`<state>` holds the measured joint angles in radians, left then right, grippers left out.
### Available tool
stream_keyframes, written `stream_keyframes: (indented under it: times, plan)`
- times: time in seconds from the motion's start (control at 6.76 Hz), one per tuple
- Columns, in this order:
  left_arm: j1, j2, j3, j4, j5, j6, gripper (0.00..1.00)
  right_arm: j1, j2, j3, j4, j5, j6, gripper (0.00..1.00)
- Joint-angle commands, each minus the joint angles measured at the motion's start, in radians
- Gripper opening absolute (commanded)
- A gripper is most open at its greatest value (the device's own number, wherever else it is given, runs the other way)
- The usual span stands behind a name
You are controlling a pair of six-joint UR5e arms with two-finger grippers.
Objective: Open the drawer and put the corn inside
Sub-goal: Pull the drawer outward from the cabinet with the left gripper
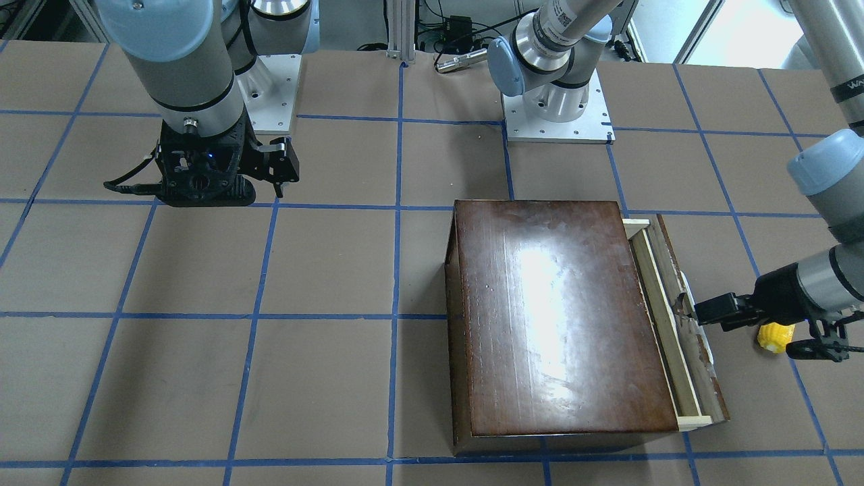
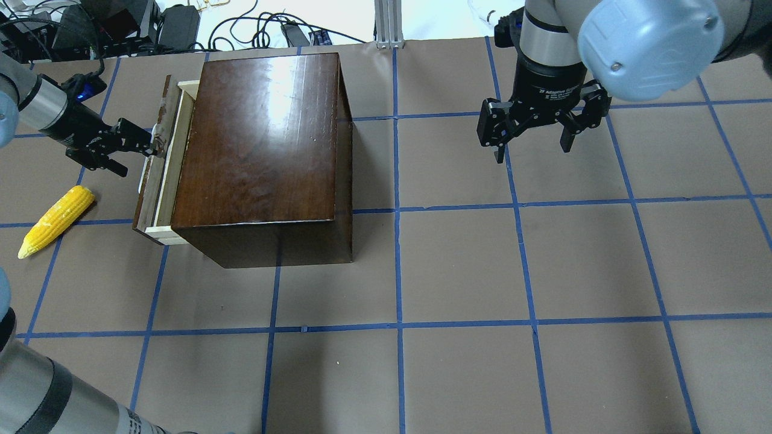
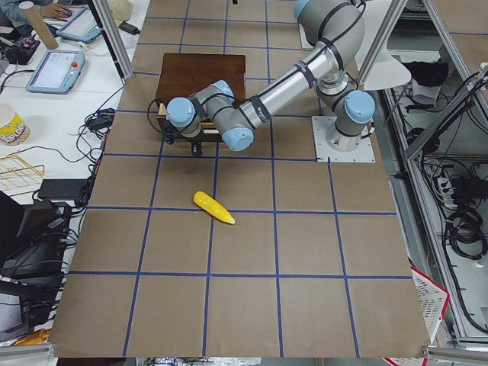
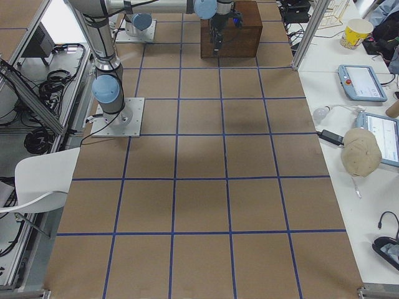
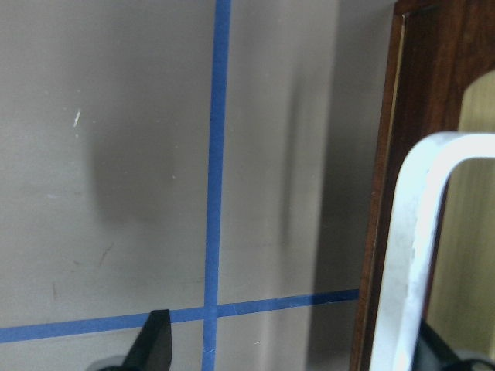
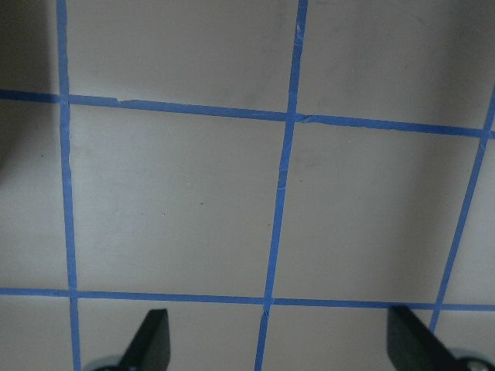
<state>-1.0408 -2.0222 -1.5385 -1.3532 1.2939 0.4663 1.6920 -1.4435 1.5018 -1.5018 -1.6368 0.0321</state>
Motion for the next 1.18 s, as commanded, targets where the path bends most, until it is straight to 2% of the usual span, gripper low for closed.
stream_keyframes:
  times: [0.0, 1.04]
  plan:
    - [0.027, -0.001, 0.009, 0.0, 0.002, 0.0, 1.0, 0.0, 0.0, 0.0, 0.0, 0.0, 0.0, 1.0]
    - [0.038, -0.007, 0.011, 0.022, 0.016, 0.002, 1.0, 0.0, 0.0, 0.0, 0.0, 0.0, 0.0, 1.0]
